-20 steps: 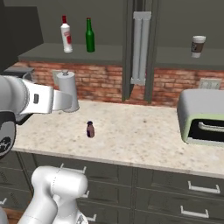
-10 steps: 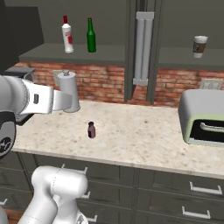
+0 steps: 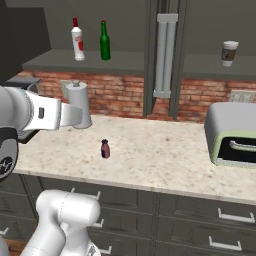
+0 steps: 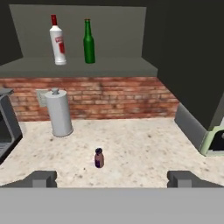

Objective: Sort all alcoholic drinks to one cabinet, and non-alcoholic drinks to the other.

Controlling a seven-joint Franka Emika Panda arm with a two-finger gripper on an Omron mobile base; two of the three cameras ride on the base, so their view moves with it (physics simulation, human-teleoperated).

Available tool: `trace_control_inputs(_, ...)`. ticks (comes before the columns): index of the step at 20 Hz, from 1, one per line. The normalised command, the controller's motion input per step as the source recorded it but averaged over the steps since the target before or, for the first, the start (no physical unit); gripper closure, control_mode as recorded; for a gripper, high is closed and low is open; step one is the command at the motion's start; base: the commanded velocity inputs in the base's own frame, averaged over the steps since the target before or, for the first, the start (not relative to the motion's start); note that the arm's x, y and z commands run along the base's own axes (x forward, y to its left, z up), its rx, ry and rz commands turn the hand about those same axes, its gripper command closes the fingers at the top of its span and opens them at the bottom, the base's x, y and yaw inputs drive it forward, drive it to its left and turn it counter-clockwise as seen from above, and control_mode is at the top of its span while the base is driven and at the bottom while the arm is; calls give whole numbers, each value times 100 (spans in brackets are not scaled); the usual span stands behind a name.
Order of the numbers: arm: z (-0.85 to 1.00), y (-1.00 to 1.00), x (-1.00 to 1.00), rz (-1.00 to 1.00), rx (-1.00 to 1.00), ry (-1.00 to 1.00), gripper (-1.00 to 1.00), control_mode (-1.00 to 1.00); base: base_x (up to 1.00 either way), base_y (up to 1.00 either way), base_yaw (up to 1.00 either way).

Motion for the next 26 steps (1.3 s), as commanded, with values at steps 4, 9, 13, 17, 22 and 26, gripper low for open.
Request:
trace_control_inputs(4,-6,7,6,0,0,3,-100,-100,17,21,0)
trace_control_inputs(9,-28,28,30,0,0,12,-100,-100,0,0,0)
trace_control_inputs(13,-33,27,28,0,-1,12,-100,-100,0,0,0)
trace_control_inputs(17,-33,25,23,0,0,13,-100,-100,0,0,0)
trace_control_inputs(22,-31,18,21,0,0,11,-100,-100,0,0,0)
trace_control_inputs(26,-31,3,14,0,0,3,-100,-100,0,0,0)
